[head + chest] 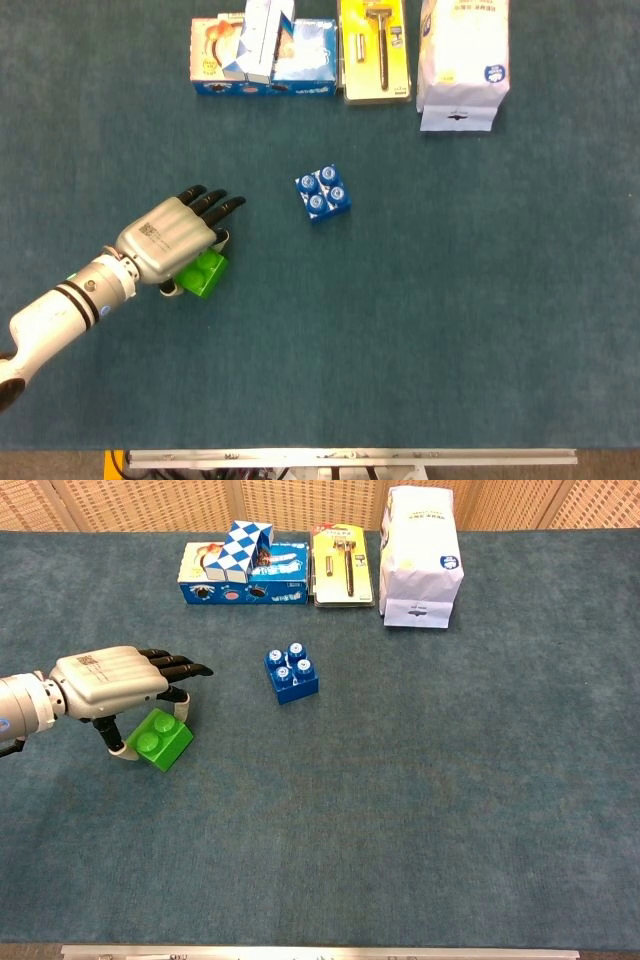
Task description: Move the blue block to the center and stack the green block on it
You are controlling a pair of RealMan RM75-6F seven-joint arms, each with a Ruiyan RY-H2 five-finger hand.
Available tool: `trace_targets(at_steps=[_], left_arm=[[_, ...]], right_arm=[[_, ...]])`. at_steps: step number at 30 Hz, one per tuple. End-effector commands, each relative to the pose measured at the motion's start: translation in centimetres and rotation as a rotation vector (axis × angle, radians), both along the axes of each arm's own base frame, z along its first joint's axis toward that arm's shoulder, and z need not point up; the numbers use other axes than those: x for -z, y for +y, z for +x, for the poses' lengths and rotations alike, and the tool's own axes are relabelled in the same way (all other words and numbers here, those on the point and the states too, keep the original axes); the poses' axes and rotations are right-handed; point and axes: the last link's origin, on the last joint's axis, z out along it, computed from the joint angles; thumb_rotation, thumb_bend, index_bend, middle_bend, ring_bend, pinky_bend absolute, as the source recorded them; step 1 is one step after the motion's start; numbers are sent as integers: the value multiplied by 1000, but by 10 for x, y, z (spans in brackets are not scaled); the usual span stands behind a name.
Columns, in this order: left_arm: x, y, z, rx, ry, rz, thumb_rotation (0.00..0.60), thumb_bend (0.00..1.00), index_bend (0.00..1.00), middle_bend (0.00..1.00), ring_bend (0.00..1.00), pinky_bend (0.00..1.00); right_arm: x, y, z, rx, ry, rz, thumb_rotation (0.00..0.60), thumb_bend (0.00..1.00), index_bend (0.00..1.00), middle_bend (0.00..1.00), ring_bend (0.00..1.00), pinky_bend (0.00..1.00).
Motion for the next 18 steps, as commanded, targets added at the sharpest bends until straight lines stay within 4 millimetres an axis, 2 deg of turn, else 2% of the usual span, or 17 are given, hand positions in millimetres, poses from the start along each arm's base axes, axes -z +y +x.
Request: trace_targets(at_steps=[1, 8, 18], left_arm=[[-2, 0, 0, -9, 0, 3, 600, 42, 411, 0, 0, 100], [-14, 3, 2, -42, -8, 28, 600, 42, 422, 0, 0, 100], [-42, 12, 18, -152, -85, 99, 600, 42, 443, 0, 0, 100]], right_arm=[[0, 0, 0, 0, 0, 0, 600, 92, 320, 134, 0, 46], [0, -2, -1, 5, 0, 4, 600, 92, 320, 134, 0, 46], [1, -3, -1, 8, -1, 13, 600, 92, 320, 134, 0, 46]])
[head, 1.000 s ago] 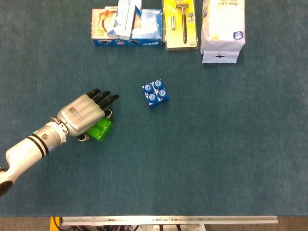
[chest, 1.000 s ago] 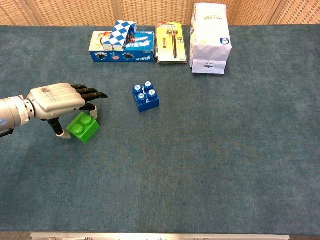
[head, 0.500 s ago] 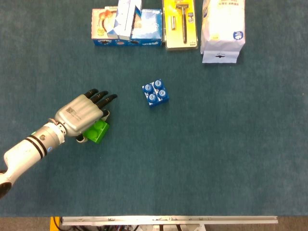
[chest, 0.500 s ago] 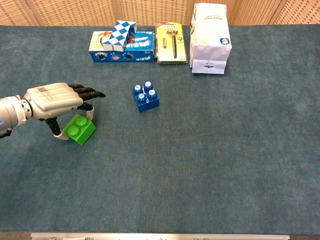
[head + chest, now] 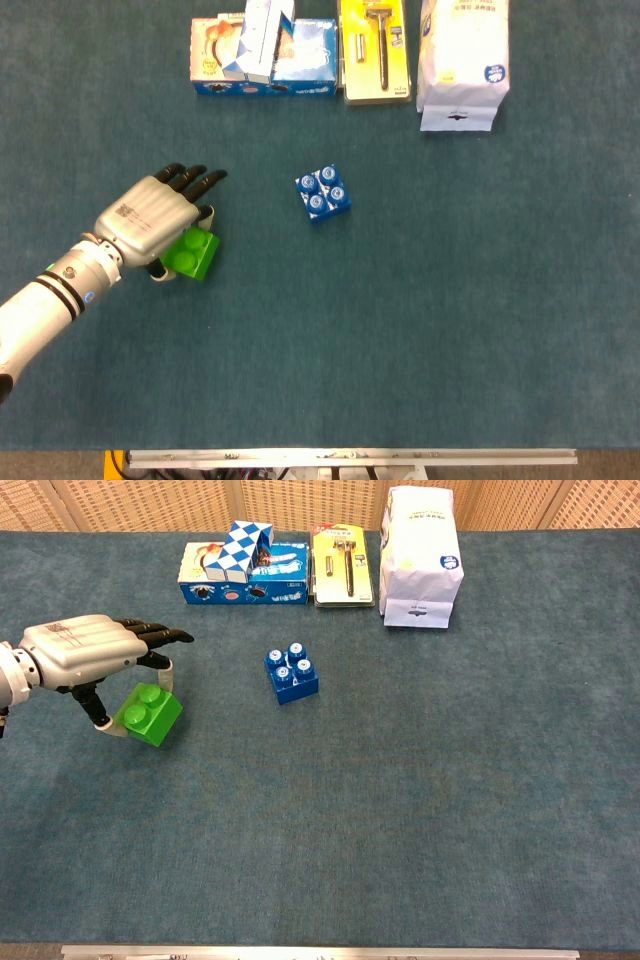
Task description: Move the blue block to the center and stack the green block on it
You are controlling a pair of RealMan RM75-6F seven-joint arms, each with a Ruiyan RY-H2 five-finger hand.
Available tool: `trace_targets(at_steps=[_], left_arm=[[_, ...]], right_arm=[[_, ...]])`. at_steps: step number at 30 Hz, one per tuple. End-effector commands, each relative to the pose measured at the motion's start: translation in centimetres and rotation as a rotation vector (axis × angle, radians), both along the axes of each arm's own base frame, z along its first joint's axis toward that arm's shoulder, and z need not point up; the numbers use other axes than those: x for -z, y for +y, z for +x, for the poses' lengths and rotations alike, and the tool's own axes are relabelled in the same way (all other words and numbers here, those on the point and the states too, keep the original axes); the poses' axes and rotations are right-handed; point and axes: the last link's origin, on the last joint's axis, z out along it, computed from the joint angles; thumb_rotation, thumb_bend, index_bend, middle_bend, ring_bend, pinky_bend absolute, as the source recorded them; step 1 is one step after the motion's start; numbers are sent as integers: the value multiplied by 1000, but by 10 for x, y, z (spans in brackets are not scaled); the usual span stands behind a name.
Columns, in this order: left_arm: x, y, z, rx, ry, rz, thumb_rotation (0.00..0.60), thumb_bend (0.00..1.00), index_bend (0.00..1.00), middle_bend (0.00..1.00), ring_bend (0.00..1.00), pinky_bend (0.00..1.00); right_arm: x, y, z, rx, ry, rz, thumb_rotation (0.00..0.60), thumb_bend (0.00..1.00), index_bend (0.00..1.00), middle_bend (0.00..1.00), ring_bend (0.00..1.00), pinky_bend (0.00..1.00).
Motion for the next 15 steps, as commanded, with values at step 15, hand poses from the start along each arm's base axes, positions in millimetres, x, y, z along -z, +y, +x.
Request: trace_targets(at_steps=[15], left_arm=[[-20, 3, 37, -180, -76, 92, 600, 43, 456, 0, 0, 100]], right_arm=[[-3, -1, -2, 2, -13, 2, 600, 92, 320, 134, 0, 46]])
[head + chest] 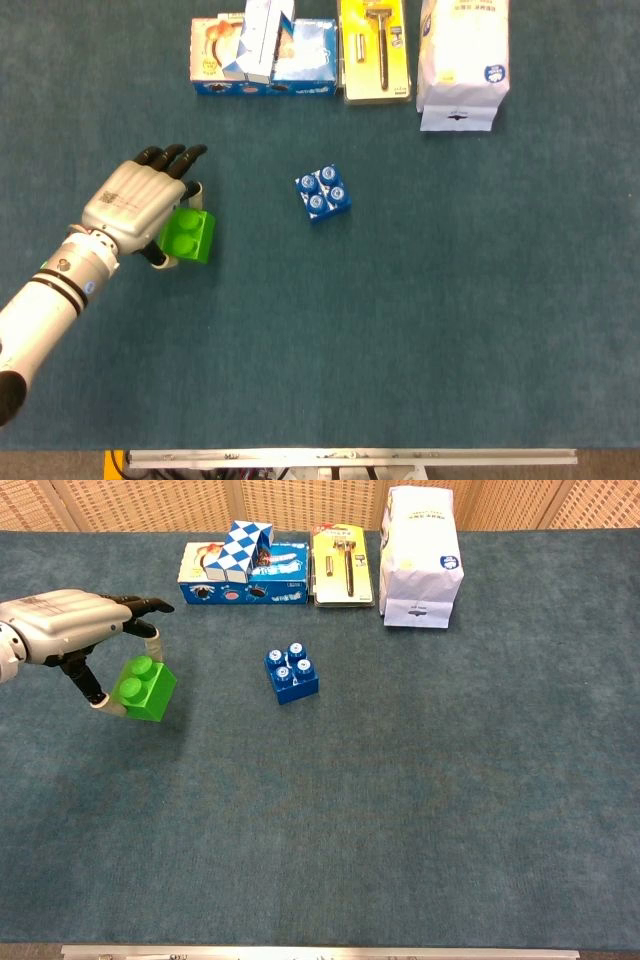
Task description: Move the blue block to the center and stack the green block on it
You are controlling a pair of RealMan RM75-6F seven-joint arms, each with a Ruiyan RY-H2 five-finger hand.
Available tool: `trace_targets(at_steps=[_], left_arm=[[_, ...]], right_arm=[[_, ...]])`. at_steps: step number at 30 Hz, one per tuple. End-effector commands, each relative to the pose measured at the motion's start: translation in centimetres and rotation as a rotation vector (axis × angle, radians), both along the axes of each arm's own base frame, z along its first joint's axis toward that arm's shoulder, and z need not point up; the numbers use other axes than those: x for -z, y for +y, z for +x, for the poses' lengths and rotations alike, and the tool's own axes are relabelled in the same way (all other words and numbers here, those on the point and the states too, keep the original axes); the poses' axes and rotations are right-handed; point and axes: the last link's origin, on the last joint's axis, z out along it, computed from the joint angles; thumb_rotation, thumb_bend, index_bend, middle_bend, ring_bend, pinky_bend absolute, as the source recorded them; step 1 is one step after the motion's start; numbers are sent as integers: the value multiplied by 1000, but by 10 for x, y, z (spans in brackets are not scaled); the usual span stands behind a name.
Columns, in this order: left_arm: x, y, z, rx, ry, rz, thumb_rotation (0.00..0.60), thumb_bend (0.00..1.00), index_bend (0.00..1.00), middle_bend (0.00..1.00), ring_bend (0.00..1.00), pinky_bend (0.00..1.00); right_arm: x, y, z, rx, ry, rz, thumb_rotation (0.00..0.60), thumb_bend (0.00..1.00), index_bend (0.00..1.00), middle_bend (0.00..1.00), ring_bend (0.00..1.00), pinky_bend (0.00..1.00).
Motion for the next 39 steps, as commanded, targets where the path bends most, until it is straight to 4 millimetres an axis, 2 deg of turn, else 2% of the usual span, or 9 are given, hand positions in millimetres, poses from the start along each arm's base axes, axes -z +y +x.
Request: trace_targets(at_steps=[1, 9, 14, 21, 34, 39], left_arm=[[-2, 3, 15, 14, -26, 12, 600, 43, 457, 0, 0, 100], [5, 16, 37, 119, -121, 4, 600, 42, 461, 0, 0, 100], [9, 22, 39, 172, -145, 9, 600, 42, 465, 0, 0, 100], [14, 24, 36, 122, -82, 36, 600, 43, 478, 0, 0, 100], [19, 24, 70, 36, -86, 112, 600, 47, 583, 0, 0, 101], [20, 22, 79, 42, -108, 116, 600, 143, 641, 0, 0, 109]], right_arm=[[0, 0, 0, 0, 0, 1, 600, 92, 320, 134, 0, 46], [0, 0, 0, 2, -1, 0, 600, 92, 320, 134, 0, 46], [-2, 0, -1, 3, -7, -5, 600, 92, 320, 134, 0, 46], [-4, 1, -1, 2, -16, -11, 600, 92, 320, 134, 0, 46], [-7, 2, -2, 6, -23, -14, 600, 92, 320, 134, 0, 46], [-9, 3, -3, 7, -27, -18, 600, 92, 320, 134, 0, 46]])
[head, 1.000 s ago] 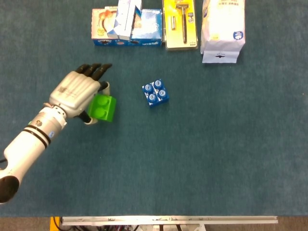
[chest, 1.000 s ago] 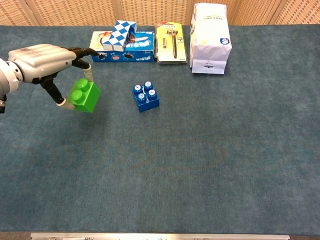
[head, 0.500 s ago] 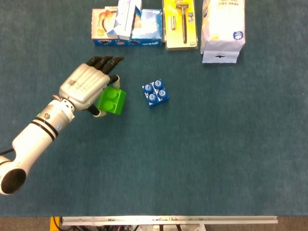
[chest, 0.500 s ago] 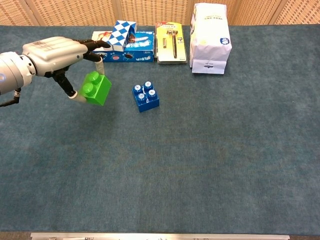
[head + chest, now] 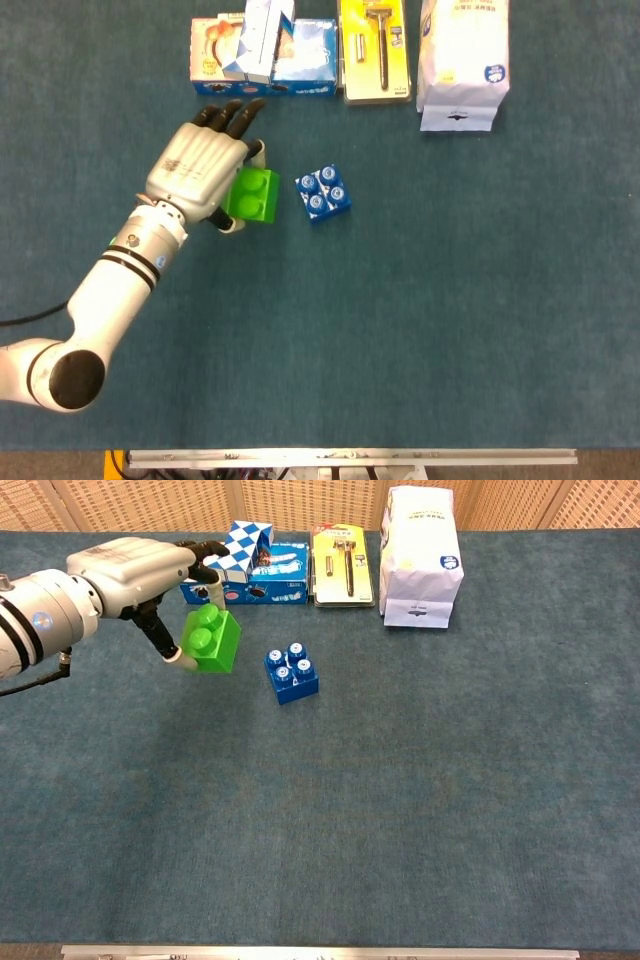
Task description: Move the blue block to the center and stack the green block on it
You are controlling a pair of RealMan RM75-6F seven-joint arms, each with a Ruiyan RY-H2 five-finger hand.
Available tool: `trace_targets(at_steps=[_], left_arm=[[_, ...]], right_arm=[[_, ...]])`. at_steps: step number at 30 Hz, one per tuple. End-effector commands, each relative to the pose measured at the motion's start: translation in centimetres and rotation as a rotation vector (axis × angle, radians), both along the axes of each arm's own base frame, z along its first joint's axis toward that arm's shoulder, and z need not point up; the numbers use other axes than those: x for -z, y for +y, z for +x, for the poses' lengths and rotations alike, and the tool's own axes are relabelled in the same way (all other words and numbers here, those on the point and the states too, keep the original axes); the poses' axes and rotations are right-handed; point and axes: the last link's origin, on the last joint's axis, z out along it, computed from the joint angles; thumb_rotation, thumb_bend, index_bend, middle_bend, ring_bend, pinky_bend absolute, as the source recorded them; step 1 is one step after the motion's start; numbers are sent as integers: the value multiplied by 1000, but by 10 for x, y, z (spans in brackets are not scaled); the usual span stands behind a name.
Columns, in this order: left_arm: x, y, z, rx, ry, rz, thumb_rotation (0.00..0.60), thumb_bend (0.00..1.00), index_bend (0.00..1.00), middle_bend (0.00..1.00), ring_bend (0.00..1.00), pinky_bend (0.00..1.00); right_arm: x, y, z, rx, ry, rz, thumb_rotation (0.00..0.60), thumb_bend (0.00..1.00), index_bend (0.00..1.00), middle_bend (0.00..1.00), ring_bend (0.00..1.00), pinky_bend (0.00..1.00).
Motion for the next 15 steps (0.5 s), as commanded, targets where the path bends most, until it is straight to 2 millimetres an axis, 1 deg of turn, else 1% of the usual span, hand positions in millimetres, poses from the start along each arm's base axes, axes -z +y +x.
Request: trace_targets(at_steps=[1, 5, 9, 15], left_arm=[[1, -1, 4, 12, 4, 4, 600, 169, 653, 0, 0, 110], [2, -2, 6, 12, 33, 7, 600, 250, 695, 0, 0, 121], [2, -2, 8, -3, 116, 11, 600, 263, 704, 0, 0, 128], [6, 0, 19, -54, 184, 26, 600, 263, 704, 0, 0, 130]], right_arm=[[-1, 0, 0, 2, -1, -1, 600, 92, 320, 134, 0, 46], [-1, 0, -1, 6, -2, -1, 600, 92, 320, 134, 0, 46], [-1, -1, -1, 12, 2, 3, 600, 92, 320, 134, 0, 46], [-1, -2, -2, 22, 3, 7, 600, 92, 320, 134, 0, 46]])
